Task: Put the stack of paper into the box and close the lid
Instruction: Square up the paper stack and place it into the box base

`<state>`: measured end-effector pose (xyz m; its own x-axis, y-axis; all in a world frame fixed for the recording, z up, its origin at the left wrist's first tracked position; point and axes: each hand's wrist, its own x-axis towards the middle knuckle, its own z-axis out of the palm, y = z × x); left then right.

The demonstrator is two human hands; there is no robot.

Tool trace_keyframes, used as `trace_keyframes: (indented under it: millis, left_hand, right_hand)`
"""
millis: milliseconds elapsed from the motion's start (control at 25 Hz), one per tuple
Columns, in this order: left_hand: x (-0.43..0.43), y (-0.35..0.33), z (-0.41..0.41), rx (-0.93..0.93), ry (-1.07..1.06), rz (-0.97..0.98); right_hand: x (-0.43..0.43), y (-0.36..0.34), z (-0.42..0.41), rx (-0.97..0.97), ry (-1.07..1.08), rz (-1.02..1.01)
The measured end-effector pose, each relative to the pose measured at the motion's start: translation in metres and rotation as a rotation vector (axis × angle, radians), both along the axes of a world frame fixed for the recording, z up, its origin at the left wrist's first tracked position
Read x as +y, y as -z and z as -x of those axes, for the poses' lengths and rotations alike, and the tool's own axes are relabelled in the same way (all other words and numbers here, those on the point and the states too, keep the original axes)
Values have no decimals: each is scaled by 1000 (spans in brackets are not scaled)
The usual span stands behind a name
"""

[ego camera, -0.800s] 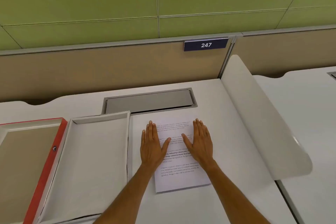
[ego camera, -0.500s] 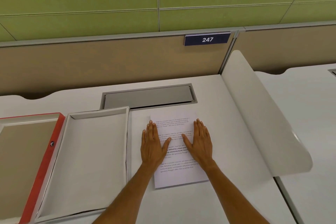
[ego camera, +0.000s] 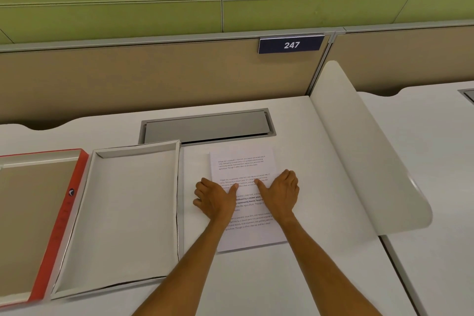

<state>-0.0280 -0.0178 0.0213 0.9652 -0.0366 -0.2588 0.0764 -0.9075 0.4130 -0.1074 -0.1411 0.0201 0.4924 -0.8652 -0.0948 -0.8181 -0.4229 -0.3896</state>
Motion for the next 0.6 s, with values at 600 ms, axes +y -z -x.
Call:
trace_keyframes:
  millis: [600]
  left_hand:
    - [-18,-27,-12,393,-191,91]
  right_hand:
    - [-16,-20,-16,180,138,-445]
